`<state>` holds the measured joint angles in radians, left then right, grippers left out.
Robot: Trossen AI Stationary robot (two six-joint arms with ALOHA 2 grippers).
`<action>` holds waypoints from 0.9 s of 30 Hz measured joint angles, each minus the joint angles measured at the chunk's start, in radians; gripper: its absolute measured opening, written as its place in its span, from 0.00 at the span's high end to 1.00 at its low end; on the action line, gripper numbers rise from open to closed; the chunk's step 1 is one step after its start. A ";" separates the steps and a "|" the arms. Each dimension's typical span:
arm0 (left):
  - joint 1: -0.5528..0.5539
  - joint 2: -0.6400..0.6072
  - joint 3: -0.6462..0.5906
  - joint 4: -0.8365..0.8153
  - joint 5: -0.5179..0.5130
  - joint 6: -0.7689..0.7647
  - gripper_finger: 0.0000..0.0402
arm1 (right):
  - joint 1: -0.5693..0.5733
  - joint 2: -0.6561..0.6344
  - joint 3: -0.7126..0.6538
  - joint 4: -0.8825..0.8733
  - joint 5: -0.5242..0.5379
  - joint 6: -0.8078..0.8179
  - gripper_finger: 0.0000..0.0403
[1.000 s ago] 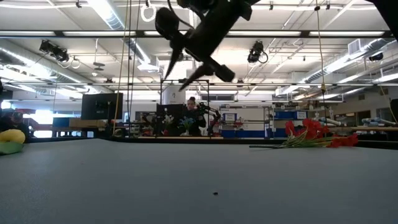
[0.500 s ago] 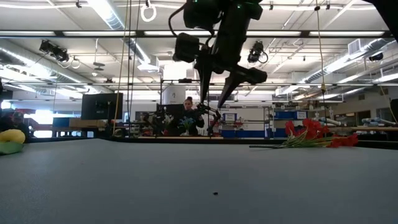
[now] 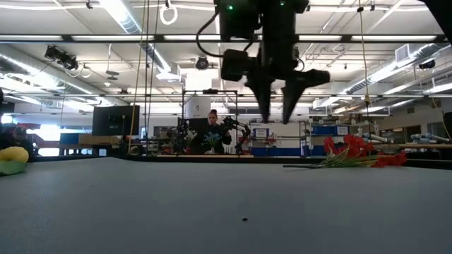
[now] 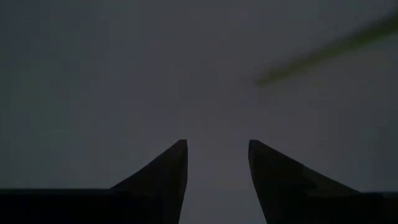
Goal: Sort flowers into vase by color
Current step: Put the red flowers into the yellow vase
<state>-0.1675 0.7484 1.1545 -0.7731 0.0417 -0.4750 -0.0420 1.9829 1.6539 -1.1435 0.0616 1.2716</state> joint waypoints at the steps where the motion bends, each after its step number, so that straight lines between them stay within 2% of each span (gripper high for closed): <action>1: 0.015 0.008 0.000 0.000 -0.011 0.005 0.31 | 0.002 0.000 0.000 -0.032 0.000 -0.004 0.56; 3: 0.048 0.028 0.000 0.000 -0.007 0.036 0.31 | 0.007 0.000 0.000 -0.088 0.000 -0.016 0.56; 9: 0.113 0.124 0.000 0.064 0.205 0.079 0.35 | 0.015 0.000 0.000 -0.203 0.005 -0.041 0.56; 17: 0.147 0.239 0.000 0.153 0.220 0.105 0.41 | 0.042 -0.001 -0.028 -0.256 0.016 -0.062 0.56; 25: 0.304 0.204 0.000 0.127 0.226 0.124 0.41 | 0.146 -0.001 -0.101 -0.192 -0.063 -0.020 0.56; 27: 0.343 0.203 0.000 0.101 0.261 0.151 0.41 | 0.172 -0.001 -0.107 -0.197 -0.077 -0.018 0.56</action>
<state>0.1760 0.9517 1.1545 -0.6719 0.3030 -0.3237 0.1298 1.9820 1.5466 -1.3403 -0.0157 1.2540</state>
